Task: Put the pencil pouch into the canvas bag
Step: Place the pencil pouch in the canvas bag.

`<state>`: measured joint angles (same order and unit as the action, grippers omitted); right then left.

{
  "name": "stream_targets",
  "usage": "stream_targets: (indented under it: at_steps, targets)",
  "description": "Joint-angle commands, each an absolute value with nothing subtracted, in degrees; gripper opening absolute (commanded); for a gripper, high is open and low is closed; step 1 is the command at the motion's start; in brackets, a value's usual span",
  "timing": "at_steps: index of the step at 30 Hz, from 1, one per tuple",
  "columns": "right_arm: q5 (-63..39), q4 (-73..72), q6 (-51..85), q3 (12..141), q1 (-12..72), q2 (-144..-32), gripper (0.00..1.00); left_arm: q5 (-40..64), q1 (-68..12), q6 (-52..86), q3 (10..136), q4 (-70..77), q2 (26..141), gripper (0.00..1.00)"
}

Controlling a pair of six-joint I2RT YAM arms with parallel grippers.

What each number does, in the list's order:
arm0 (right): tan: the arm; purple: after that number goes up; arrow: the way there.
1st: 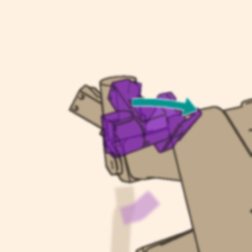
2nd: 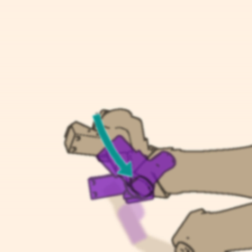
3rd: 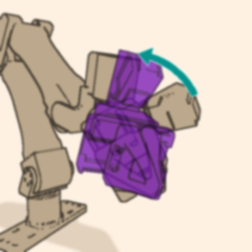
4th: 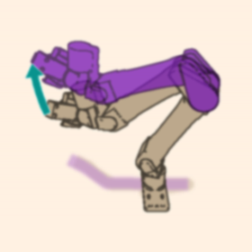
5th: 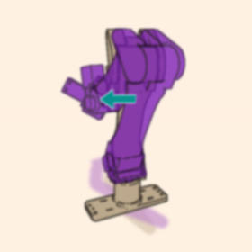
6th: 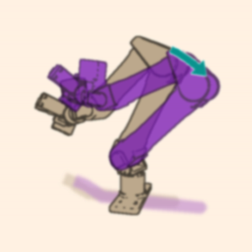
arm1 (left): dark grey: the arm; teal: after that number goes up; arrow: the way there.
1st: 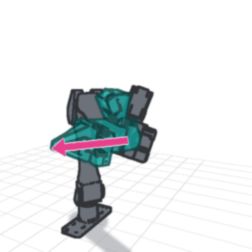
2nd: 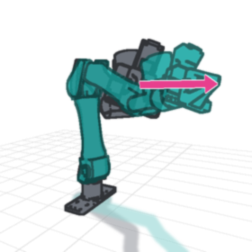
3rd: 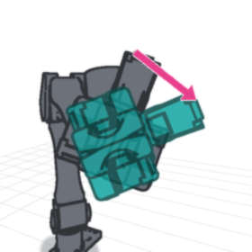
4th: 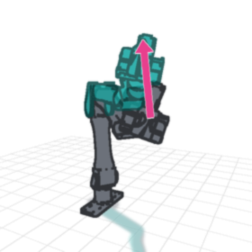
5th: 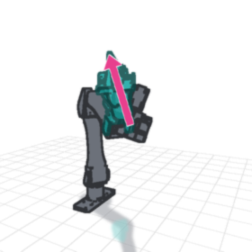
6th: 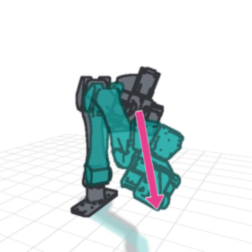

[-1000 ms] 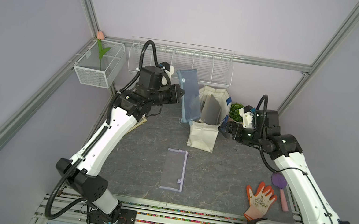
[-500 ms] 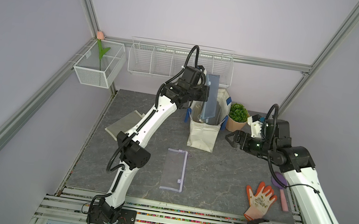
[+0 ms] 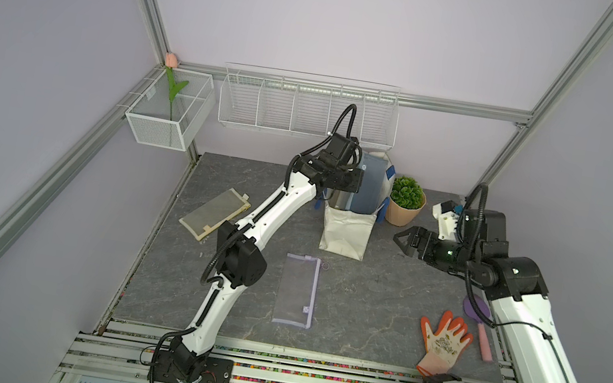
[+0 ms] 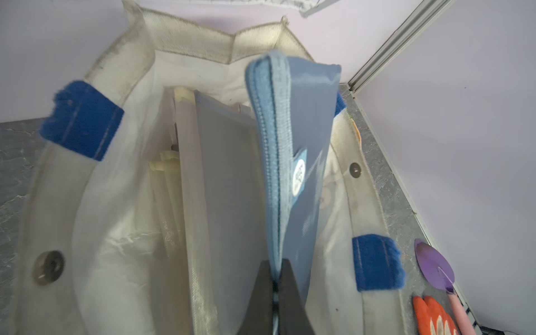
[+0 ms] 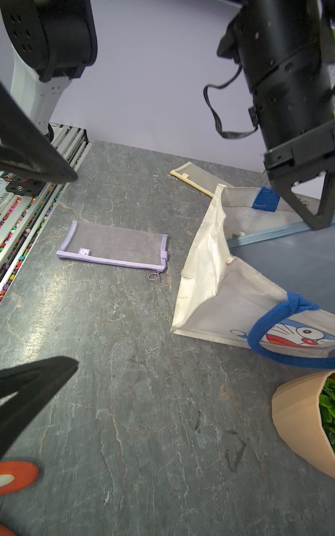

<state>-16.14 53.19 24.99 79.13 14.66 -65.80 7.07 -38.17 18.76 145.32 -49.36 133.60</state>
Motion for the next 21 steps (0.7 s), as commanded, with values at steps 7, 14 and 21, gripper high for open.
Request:
stream_targets:
  at_steps: [7,14,21]
  targets:
    - [-16.2,54.5,23.6,78.5,13.9,-63.8,0.95,5.4,-38.2,19.2,150.8,-49.3,138.7,0.1]
    - [-16.5,53.4,24.9,75.5,14.0,-62.6,0.95,5.9,-38.2,17.2,149.9,-51.5,132.3,0.42]
    - [-17.1,52.1,26.5,69.6,14.4,-59.8,0.95,6.4,-38.8,14.9,132.3,-50.3,113.4,0.55]
